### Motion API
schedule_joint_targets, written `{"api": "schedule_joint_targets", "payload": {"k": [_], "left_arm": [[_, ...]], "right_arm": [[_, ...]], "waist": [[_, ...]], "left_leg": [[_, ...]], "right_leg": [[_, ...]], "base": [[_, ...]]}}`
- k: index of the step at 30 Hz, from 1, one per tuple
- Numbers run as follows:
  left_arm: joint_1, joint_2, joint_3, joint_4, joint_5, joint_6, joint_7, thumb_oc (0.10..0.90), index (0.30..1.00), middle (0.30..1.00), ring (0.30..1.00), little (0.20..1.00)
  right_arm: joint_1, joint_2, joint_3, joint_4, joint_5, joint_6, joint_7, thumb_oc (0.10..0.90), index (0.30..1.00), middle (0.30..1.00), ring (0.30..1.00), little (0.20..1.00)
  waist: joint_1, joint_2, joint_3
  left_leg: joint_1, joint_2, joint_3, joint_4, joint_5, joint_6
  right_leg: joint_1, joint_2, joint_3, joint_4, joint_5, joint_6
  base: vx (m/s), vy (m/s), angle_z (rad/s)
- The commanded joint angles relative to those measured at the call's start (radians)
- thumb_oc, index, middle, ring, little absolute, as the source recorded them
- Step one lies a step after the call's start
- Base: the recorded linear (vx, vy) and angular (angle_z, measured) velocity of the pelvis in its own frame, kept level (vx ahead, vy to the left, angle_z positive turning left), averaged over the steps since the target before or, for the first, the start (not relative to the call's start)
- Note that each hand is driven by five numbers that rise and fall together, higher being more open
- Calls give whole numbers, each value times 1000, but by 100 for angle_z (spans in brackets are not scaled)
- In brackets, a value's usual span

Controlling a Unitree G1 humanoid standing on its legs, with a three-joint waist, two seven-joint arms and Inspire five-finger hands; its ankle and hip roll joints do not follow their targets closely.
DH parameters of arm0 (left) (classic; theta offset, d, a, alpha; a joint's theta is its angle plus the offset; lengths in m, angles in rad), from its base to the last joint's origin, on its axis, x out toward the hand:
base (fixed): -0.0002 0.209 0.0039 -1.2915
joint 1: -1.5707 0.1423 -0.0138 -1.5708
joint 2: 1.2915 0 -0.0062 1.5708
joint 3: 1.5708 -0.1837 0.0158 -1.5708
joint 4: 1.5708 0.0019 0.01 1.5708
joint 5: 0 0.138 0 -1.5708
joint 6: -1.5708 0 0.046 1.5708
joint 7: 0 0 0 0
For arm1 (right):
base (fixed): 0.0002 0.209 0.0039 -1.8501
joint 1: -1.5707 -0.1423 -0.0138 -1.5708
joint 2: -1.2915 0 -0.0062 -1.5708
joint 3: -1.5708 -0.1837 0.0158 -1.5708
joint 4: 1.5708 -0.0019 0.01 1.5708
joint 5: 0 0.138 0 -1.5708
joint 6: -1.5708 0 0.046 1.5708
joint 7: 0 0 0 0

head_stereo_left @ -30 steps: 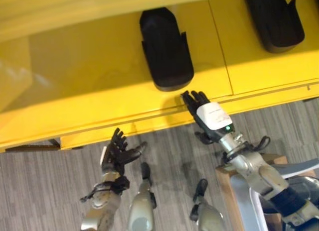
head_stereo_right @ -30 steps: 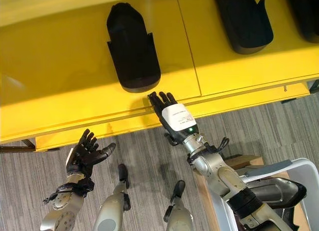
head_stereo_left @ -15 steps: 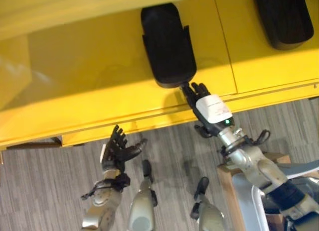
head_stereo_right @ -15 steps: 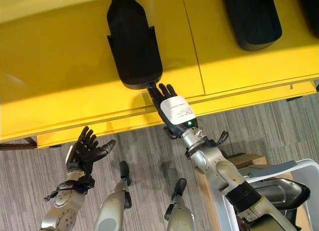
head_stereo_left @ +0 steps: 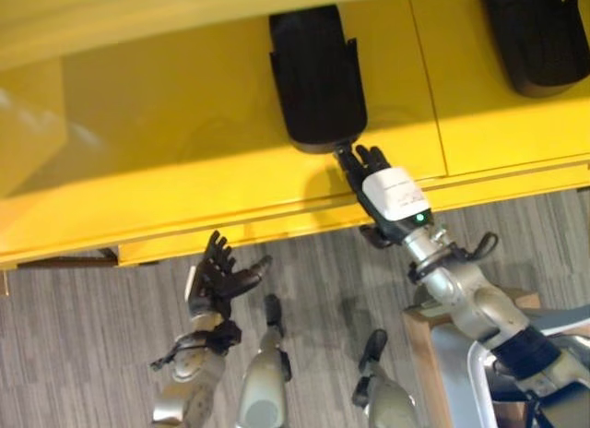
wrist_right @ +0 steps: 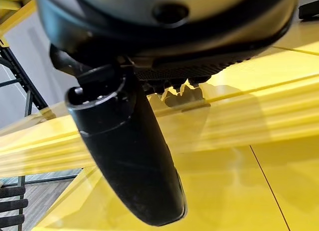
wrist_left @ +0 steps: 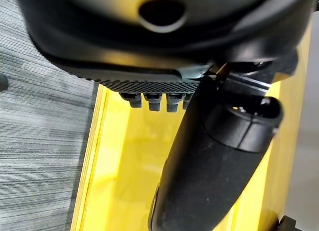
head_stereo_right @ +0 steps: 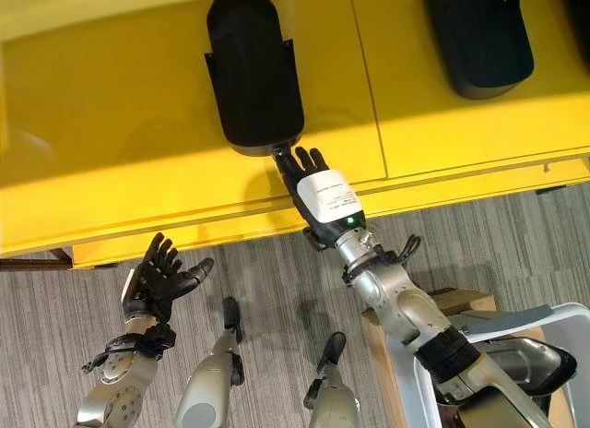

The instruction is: Move parts from the plastic box to the shelf.

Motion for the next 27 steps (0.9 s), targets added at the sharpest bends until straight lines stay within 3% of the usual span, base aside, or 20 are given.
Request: {"api": "schedule_joint_targets", "payload": {"k": [1,19,24,27], "left_arm": [[-14,7,28,-88,5,-96,18,900,1000,1000,1000,1000],[-35,-2,25,-75,6,-99,35,900,1000,1000,1000,1000],[-31,-3,40,-78,12,-86,33,900,1000,1000,1000,1000],[-14,-3,52,-89,19,-75,28,900,1000,1000,1000,1000]], "right_arm": [[-152,22,24,-8,-6,-23,-39,900,1000,1000,1000,1000],[-151,31,-3,5,-1,0,-66,900,1000,1000,1000,1000],[-29,18,-63,-65,84,-27,-57,900,1000,1000,1000,1000],[121,-8,-146,-122,148,-46,-53,900,1000,1000,1000,1000]], "waist": [[10,-32,19],[1,-32,36],[-15,-38,33],[-31,-47,18]], "left_leg": [[27,-52,-8,-12,-55,10],[19,-55,0,-12,-57,15],[33,-52,1,-12,-59,16],[54,-49,5,-12,-64,16]], "right_leg": [[-86,-41,24,33,33,2],[-108,-47,37,42,39,3],[-102,-47,40,50,33,3],[-87,-48,44,60,22,3]], "base": [[7,17,3],[0,8,0],[0,0,0],[0,0,0]]}}
